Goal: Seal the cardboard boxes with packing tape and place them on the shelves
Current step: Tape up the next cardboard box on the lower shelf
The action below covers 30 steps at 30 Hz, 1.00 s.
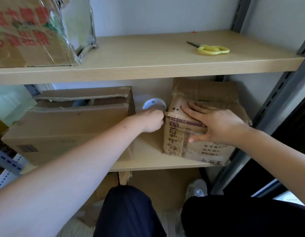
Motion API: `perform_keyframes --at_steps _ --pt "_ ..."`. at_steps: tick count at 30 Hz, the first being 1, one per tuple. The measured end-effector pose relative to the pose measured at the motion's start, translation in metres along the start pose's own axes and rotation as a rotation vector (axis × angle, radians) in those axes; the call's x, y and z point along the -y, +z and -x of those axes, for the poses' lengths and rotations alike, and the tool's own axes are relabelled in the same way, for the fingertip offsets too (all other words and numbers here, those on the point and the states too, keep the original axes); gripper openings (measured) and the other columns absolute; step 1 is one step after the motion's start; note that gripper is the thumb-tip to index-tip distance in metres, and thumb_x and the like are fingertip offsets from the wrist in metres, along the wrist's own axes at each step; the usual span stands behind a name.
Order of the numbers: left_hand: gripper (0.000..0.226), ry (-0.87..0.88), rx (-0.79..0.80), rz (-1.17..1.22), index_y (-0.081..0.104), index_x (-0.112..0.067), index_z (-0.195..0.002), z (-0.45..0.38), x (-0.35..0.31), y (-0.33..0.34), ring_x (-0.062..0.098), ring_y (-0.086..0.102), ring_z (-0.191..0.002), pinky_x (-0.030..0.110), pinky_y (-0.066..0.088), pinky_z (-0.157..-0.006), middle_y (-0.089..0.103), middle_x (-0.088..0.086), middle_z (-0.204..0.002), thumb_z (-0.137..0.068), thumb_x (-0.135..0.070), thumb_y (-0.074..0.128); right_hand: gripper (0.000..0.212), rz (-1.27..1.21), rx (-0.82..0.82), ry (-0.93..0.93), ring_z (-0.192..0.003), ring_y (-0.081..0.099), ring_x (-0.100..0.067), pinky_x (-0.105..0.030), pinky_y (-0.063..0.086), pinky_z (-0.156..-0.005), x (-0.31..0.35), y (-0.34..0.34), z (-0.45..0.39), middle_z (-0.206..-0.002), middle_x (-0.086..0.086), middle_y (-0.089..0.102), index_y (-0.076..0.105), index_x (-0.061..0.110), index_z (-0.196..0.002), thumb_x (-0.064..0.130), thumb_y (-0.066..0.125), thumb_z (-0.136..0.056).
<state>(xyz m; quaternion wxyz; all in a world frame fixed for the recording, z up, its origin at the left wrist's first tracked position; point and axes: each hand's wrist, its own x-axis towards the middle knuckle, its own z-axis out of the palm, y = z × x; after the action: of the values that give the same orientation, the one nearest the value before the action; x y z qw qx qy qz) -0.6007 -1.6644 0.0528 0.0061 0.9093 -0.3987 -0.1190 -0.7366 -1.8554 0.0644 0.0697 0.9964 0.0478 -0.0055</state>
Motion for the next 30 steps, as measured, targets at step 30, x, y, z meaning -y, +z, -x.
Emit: perform_keyframes --at_steps 30 --pt "0.038 -0.024 -0.079 0.075 0.065 -0.012 -0.078 0.046 -0.038 0.011 0.014 0.068 -0.054 0.033 0.058 -0.073 0.071 0.002 -0.067 -0.099 -0.033 0.041 0.079 -0.160 0.164 -0.183 -0.147 0.002 0.007 -0.037 0.018 -0.123 -0.032 -0.018 0.039 -0.156 0.039 -0.002 -0.001 0.065 -0.145 0.049 0.057 -0.094"
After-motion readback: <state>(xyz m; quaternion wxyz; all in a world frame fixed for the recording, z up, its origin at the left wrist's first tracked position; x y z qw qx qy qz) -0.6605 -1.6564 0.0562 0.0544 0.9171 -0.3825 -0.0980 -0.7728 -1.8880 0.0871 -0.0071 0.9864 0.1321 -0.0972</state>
